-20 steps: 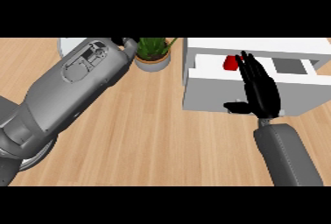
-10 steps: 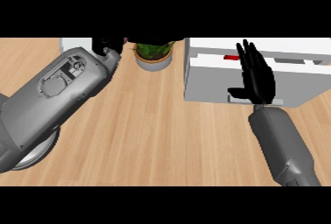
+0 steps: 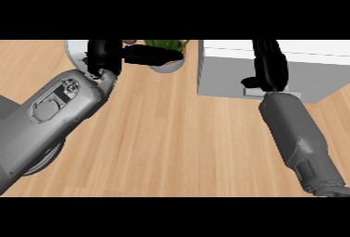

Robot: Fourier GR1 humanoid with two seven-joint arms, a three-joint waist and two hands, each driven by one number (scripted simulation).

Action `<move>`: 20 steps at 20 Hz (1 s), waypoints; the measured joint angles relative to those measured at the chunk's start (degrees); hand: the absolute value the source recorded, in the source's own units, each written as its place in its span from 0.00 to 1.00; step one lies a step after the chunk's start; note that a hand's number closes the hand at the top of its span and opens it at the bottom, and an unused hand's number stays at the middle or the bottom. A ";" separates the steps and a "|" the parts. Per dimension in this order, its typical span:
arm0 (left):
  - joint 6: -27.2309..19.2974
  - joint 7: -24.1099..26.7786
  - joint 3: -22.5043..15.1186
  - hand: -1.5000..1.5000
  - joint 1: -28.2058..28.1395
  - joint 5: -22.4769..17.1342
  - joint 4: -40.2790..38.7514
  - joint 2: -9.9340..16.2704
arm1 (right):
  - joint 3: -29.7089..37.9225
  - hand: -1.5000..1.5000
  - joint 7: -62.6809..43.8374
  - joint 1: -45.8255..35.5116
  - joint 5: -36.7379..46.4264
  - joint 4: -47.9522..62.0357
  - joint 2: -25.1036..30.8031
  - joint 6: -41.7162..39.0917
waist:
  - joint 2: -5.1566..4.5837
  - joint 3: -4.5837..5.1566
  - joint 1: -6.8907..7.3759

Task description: Pick up the can, place it into the drawer and close the drawer

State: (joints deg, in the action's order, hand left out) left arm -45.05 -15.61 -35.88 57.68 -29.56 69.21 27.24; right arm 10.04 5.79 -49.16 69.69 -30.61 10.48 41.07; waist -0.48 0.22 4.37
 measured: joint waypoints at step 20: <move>1.06 0.40 1.08 0.00 -8.87 2.93 8.91 3.14 | 5.78 0.00 5.05 -12.62 -2.99 15.46 2.10 -1.00 | -0.97 -0.31 -0.15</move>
State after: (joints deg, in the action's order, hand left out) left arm -43.99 -15.21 -34.81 48.81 -26.63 78.13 30.38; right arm 15.82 10.84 -61.78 66.70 -15.15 12.58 40.07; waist -1.46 -0.09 4.22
